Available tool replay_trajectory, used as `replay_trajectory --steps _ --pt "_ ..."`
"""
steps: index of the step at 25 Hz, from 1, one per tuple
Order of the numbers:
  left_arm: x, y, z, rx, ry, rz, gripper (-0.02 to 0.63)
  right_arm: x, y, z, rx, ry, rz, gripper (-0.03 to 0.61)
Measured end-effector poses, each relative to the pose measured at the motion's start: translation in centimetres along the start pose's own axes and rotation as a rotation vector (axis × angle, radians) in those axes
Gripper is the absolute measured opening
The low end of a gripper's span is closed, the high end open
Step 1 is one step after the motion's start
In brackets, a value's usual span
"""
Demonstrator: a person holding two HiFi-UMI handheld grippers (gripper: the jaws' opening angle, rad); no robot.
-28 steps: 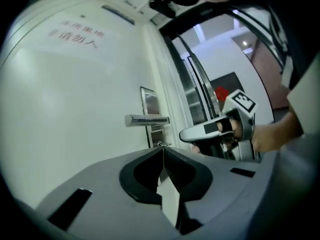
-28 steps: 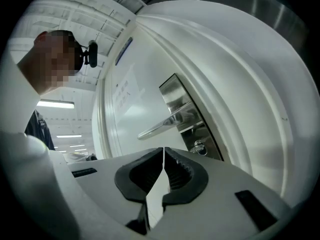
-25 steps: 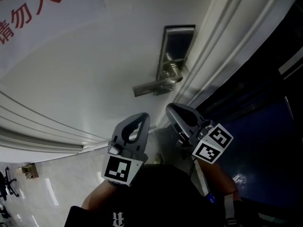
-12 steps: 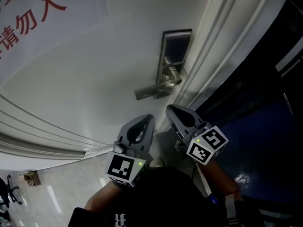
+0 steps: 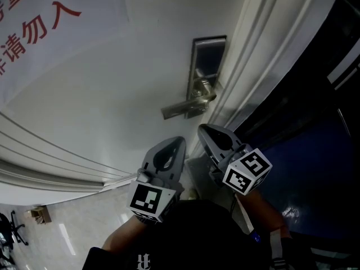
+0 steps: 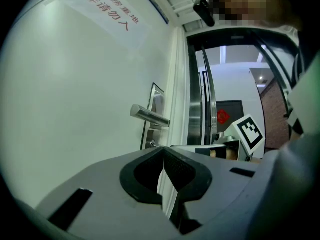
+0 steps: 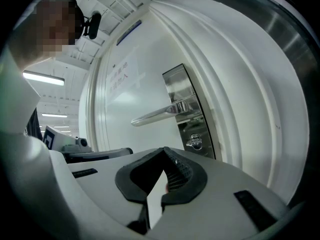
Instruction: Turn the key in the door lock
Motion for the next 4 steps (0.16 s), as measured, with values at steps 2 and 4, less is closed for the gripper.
replay_trajectory --steps 2,4 --pt "0.0 0.03 0.05 -0.002 0.001 -0.003 0.007 0.04 0.02 0.04 0.0 0.001 0.004 0.014" --pt "0.01 0.03 0.11 -0.002 0.002 -0.005 0.007 0.11 0.06 0.08 0.001 0.001 0.002 0.014"
Point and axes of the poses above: the fingertips, and each gripper's own axes: z forward along the fingers, y to its right, x out of its top, the point moved 10 cm from there along -z, backward along the fingers
